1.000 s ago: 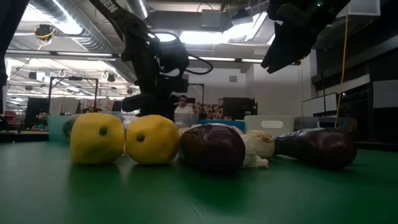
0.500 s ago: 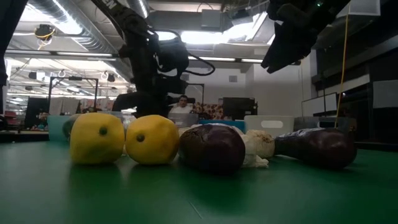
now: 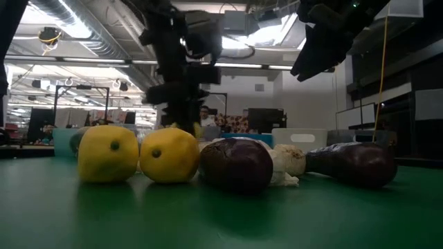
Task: Sort produce into baskets
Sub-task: Put the lemon into the blue bin
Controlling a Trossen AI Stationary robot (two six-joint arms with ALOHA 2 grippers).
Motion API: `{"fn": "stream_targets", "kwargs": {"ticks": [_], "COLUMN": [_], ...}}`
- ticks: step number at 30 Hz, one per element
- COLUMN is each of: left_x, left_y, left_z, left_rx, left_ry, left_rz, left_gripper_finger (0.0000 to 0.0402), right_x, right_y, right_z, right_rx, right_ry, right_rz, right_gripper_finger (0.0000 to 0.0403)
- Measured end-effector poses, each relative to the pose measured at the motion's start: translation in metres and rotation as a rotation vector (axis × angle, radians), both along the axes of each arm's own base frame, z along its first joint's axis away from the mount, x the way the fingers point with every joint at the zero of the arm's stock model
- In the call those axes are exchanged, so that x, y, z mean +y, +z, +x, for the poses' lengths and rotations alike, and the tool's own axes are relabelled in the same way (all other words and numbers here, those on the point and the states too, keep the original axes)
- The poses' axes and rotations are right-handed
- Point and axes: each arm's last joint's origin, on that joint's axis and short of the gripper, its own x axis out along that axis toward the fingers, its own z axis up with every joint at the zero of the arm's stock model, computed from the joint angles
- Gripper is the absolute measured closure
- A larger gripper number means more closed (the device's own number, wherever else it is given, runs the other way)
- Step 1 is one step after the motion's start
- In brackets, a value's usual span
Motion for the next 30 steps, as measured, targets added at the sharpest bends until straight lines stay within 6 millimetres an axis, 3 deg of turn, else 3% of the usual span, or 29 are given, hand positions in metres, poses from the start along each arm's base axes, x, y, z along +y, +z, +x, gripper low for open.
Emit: {"fn": "stream_targets", "kwargs": {"ticks": [8, 16, 24, 30], "left_x": [0.016, 0.050, 0.097, 0.135], "left_y": [0.037, 0.057, 0.068, 0.060], "left_z": [0.028, 0.039, 0.035, 0.020], "left_rx": [-0.291, -0.589, -0.817, -0.841], "left_ry": [0.096, 0.195, 0.385, 0.534], "left_rz": [0.021, 0.069, 0.063, 0.005], "left_gripper_finger": [0.0206, 0.0206, 0.0206, 0.0206], "right_x": [0.000, 0.000, 0.000, 0.000], "right_y": [0.000, 0.000, 0.000, 0.000], "right_z": [0.000, 0.000, 0.000, 0.000], "right_rx": [0.000, 0.001, 0.001, 0.000], "right_ry": [0.000, 0.001, 0.001, 0.002], "right_rz": [0.000, 0.001, 0.001, 0.002], "right_gripper_finger": [0.0098, 0.0098, 0.0098, 0.0098]}}
